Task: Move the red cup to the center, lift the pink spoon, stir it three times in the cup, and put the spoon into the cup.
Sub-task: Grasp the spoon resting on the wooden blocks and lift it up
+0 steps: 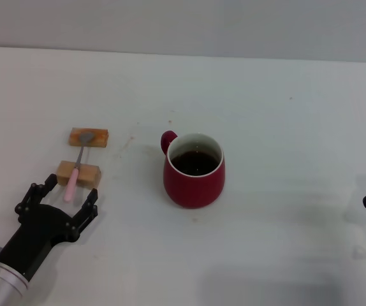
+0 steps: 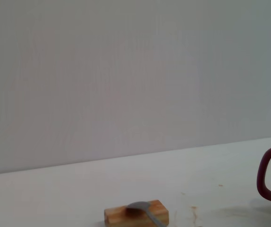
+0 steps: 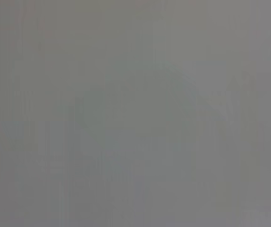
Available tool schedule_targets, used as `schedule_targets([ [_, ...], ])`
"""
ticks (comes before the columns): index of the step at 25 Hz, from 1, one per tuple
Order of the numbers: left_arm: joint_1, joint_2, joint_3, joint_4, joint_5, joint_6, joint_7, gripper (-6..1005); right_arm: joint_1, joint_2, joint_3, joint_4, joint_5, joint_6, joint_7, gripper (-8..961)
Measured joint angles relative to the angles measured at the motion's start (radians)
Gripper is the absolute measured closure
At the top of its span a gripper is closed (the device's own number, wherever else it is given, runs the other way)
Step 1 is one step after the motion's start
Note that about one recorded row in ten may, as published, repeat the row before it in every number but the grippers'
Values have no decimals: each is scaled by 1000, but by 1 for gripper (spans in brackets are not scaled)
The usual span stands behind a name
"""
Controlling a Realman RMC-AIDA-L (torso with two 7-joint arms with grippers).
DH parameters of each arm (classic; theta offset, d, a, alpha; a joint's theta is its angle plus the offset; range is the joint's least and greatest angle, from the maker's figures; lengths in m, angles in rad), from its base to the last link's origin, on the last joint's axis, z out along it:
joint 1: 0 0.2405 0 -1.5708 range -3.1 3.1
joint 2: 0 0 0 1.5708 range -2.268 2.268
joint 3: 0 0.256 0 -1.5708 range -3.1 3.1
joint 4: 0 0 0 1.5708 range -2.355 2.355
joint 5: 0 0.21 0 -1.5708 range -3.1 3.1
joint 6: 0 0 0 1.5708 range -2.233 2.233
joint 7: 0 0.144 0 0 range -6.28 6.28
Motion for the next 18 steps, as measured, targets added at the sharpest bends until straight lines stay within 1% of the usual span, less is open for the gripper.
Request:
schedule_targets([
  [18,1,-2,-4,-3,-8,0,-3,170,0,0,0,2,0,-2,0,954],
])
